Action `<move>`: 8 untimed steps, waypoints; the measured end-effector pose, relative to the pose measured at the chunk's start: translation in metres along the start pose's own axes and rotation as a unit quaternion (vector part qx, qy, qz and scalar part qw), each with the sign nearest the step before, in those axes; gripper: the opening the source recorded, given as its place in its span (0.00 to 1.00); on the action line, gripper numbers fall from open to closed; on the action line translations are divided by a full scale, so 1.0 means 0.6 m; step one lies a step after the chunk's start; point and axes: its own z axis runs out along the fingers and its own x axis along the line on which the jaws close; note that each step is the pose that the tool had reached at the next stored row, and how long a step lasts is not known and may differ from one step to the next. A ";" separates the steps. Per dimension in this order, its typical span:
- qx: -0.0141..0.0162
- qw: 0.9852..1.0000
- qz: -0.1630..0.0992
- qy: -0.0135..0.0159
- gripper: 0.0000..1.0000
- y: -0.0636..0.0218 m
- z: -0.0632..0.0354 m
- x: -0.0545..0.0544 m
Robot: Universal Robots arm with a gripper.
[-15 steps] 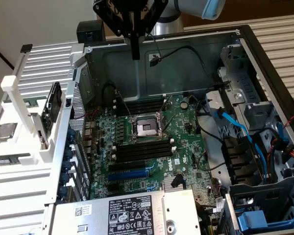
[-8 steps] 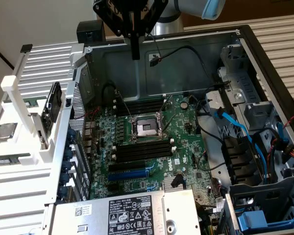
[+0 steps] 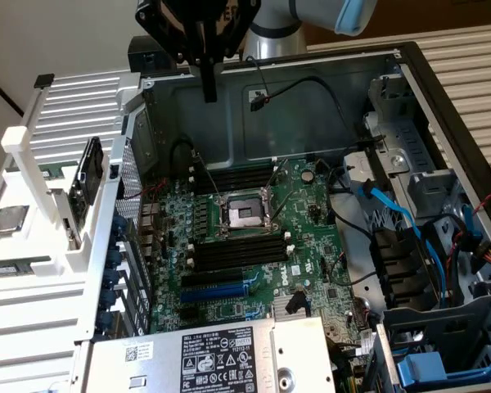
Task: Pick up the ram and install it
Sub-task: 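Reach for the ram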
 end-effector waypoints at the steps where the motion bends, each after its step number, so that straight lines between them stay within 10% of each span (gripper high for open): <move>1: 0.000 1.000 0.000 0.000 0.10 0.000 0.000 0.003; 8: 0.001 1.000 0.000 0.000 0.10 -0.004 -0.002 0.061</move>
